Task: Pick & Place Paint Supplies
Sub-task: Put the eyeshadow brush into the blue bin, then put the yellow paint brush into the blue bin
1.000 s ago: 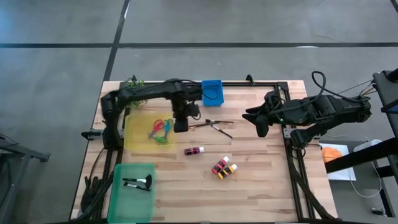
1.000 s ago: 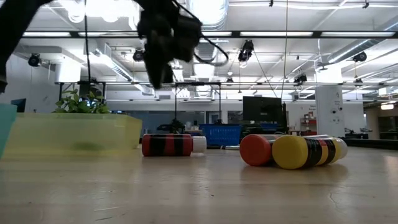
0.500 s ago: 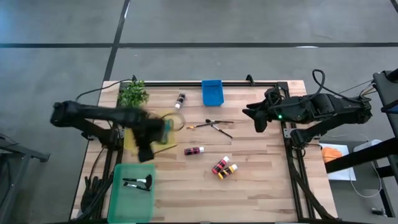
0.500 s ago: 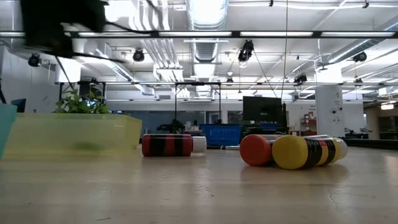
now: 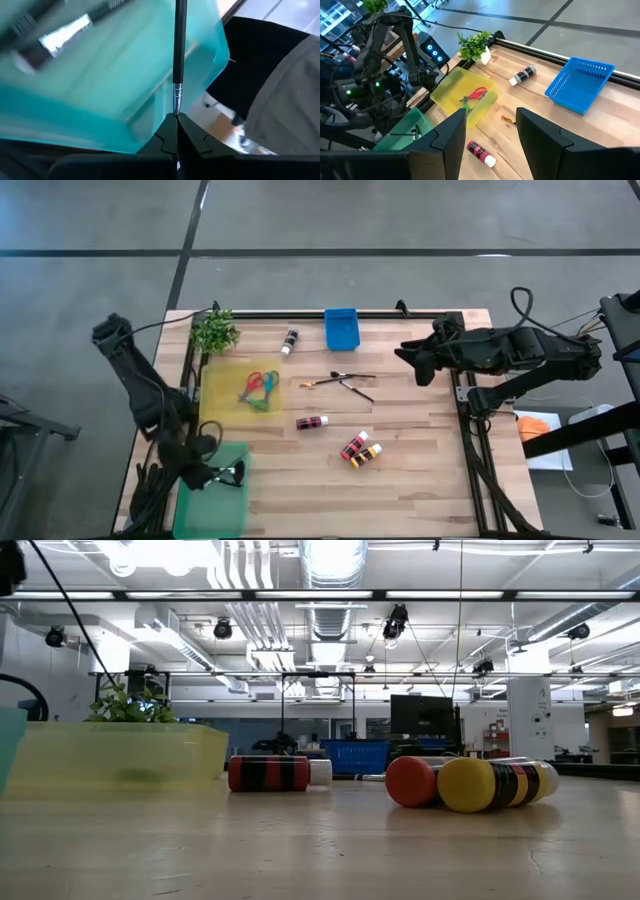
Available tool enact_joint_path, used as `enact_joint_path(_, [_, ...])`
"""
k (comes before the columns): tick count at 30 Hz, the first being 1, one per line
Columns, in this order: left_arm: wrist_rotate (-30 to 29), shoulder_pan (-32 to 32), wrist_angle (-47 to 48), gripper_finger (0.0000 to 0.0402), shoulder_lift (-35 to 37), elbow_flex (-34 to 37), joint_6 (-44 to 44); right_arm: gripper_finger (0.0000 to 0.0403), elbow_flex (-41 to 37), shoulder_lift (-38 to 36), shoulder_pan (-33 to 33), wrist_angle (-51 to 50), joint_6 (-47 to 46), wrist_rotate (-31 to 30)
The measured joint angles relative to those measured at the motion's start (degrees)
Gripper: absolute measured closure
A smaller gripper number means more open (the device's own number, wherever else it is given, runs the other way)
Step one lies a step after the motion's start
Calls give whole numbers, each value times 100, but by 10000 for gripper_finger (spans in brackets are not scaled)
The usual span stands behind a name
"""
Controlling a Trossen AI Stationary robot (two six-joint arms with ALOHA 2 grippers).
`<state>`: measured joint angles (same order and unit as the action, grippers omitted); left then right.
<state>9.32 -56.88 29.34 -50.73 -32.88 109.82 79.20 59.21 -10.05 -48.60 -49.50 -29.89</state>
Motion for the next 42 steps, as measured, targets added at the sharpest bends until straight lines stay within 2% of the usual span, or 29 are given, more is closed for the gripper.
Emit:
enact_joint_path(4, [-467, -525, -782, 401, -99, 353, 766, 232, 2, -32, -1, 2, -34, 1])
enact_joint_path(8, [-531, -545, -922, 395, -194, 486, 1048, 232, 2, -31, -6, 2, -91, 24])
enact_joint_path(17, [-530, -545, -882, 279, -201, 511, 992, 232, 2, -25, -6, -7, -109, 57])
enact_joint_path(22, [-575, -508, -1543, 254, -191, 477, 160, 232, 2, -25, -6, -14, -87, 55])
enact_joint_path(26, [-835, -190, -2046, 255, -187, 103, -1419, 232, 2, -25, -6, -43, -86, 53])
enact_joint_path(28, [-831, 170, -2007, 256, -187, -196, -2522, 232, 2, -27, -6, -46, -90, 51])
enact_joint_path(31, [-564, 1072, -1566, 256, -187, -713, -4233, 232, 2, -27, -6, -45, -107, 44])
enact_joint_path(36, [-110, 3505, -385, 256, -416, -1617, -6845, 232, 2, -27, -6, -46, -133, 39])
enact_joint_path(40, [462, 5550, -353, 256, -1070, -2282, -8977, 232, 2, -29, -6, -48, -106, 39])
enact_joint_path(42, [683, 6273, -328, 256, -1611, -2612, -9778, 232, 2, -29, -6, -48, -69, 37])
